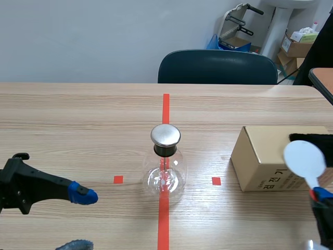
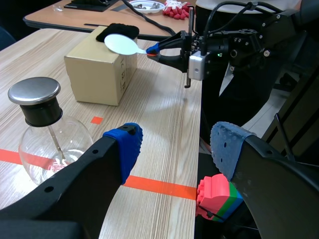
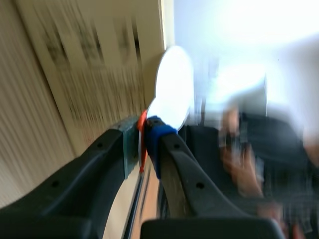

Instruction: Do the electroscope experiment

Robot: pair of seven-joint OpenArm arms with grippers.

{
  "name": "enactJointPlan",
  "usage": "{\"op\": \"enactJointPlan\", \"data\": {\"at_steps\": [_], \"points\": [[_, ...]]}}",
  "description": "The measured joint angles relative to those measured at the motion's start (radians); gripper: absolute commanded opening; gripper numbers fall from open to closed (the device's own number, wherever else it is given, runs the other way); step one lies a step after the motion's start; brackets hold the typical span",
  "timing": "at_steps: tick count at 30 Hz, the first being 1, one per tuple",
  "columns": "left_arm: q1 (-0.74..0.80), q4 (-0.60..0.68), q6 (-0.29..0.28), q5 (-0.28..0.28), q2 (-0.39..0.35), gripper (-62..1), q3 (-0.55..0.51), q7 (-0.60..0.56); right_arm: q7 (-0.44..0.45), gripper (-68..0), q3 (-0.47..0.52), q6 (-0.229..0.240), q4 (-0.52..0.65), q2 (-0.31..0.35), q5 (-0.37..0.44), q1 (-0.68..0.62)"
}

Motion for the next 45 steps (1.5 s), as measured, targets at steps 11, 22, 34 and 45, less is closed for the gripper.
{"op": "enactJointPlan", "data": {"at_steps": [11,22,34,45], "points": [[0.0,0.0,0.0,0.0,0.0,-27.7,0.0,0.0,0.124,-66.5,0.002,-0.001,0.0,0.015,-0.023,-0.003],[0.0,0.0,0.0,0.0,0.0,-27.7,0.0,0.0,0.068,-66.5,-0.014,-0.003,0.0,0.017,-0.019,-0.002],[0.0,0.0,0.0,0.0,0.0,-27.7,0.0,0.0,0.059,-66.5,-0.015,-0.003,0.0,0.032,-0.027,0.003],[0.0,0.0,0.0,0.0,0.0,-27.7,0.0,0.0,0.05,-66.5,-0.023,-0.005,0.0,0.026,-0.024,0.003]]}}
